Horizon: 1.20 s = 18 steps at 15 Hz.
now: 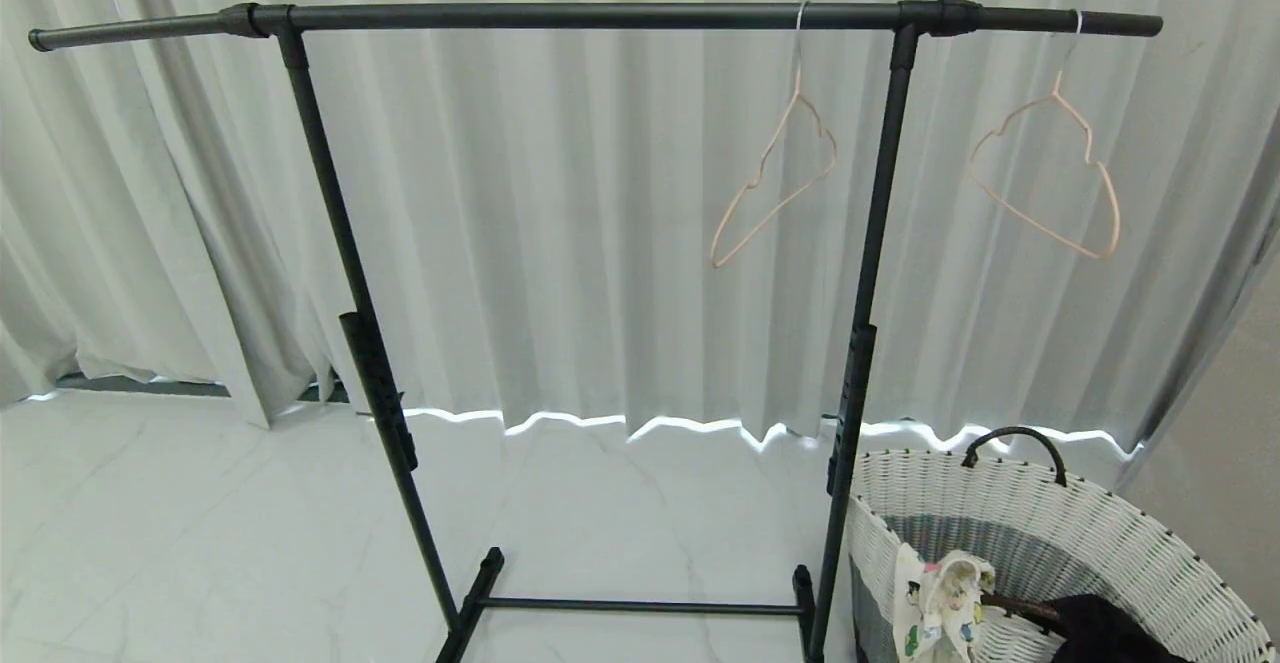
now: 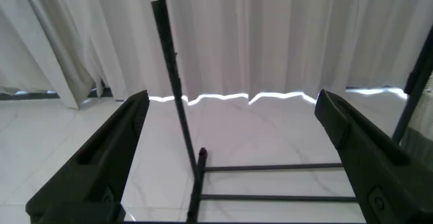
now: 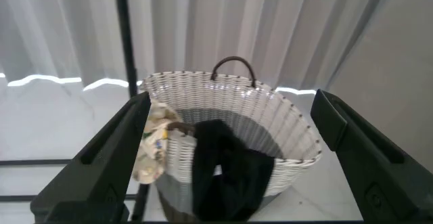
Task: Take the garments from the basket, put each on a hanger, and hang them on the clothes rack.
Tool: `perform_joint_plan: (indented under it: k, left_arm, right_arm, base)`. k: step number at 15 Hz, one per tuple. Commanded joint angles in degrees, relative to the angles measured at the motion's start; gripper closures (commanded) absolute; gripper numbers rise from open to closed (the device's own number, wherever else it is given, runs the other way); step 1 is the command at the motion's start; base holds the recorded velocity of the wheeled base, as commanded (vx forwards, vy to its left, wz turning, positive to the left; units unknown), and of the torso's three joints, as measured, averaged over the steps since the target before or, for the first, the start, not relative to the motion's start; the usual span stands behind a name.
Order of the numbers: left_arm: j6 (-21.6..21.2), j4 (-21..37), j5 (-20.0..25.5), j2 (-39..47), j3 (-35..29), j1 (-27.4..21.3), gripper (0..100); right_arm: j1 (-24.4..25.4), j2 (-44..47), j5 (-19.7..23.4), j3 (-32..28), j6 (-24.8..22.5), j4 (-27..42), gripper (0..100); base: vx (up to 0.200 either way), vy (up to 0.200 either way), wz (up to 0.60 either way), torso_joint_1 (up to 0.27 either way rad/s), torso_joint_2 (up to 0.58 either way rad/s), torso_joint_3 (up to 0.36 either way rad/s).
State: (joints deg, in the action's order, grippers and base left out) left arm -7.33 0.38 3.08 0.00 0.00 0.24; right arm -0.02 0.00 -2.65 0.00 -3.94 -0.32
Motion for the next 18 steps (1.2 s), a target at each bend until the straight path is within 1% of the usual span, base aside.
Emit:
perform_joint_plan:
  k: [1, 5, 15, 18]
  left_arm:
    - [0.0, 0.0, 0.0, 0.0, 0.0, 0.0, 0]
    - [0.0, 0.0, 0.0, 0.0, 0.0, 0.0, 0]
    - [0.1, 0.0, 0.0, 0.0, 0.0, 0.0, 0]
    - [0.0, 0.0, 0.0, 0.0, 0.0, 0.0, 0]
  right_arm:
    - [0.0, 0.1, 0.0, 0.0, -0.5, 0.0, 0]
    - [0.0, 0.1, 0.0, 0.0, -0.8, 0.0, 0]
    - [0.0, 0.1, 0.0, 0.0, -0.7, 0.0, 0]
    - [0.0, 0.1, 0.0, 0.0, 0.4, 0.0, 0]
  base:
    - [0.0, -0.2, 0.0, 0.007, 0.01, 0.002]
    - [0.0, -0.2, 0.0, 0.001, 0.0, 0.001]
    - [0.0, 0.0, 0.0, 0.0, 0.0, 0.0]
    - [0.0, 0.0, 0.0, 0.0, 0.0, 0.0]
